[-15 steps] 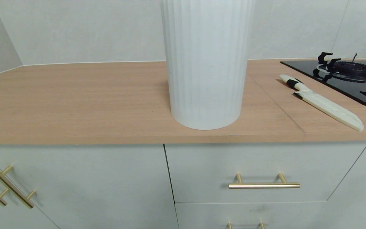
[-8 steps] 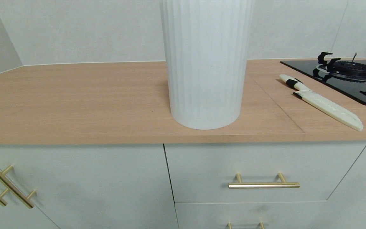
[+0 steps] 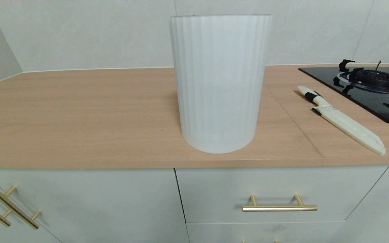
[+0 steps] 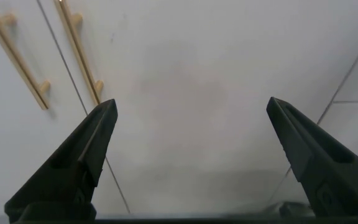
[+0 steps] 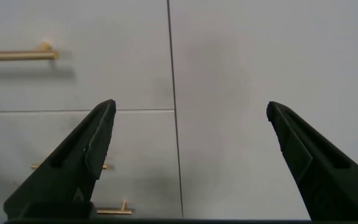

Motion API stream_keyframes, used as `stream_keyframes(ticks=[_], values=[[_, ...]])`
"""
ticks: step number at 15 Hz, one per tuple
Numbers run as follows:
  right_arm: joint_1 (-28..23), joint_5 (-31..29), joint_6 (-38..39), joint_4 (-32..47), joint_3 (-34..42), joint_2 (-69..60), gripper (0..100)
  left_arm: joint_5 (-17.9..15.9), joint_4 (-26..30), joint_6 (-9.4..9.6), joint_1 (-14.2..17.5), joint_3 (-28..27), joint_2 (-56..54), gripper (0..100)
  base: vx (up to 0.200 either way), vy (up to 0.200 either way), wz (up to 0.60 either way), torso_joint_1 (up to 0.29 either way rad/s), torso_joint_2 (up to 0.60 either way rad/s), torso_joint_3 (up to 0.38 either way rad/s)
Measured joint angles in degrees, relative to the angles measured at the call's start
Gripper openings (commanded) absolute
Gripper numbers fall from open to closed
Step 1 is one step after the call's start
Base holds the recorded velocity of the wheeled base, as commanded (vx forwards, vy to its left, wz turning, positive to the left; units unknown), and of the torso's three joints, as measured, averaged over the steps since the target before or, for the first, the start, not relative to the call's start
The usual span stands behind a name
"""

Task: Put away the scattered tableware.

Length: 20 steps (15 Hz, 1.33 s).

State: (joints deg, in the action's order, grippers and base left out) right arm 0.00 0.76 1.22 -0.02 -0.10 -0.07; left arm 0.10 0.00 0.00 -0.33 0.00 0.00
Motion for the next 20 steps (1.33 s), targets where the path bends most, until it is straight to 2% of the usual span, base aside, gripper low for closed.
stream_keyframes(ticks=[8, 20], values=[[0.0, 0.0, 0.0, 0.0, 0.0, 0.0, 100, 0.0, 0.0, 0.00, 0.0, 0.0, 0.0, 100, 0.000, 0.000, 0.00, 0.167, -0.48, -0.294], [0.0, 0.0, 0.0, 0.0, 0.0, 0.0, 100, 0.0, 0.0, 0.00, 0.0, 0.0, 0.0, 100, 0.000, 0.000, 0.00, 0.224, -0.50, -0.289]])
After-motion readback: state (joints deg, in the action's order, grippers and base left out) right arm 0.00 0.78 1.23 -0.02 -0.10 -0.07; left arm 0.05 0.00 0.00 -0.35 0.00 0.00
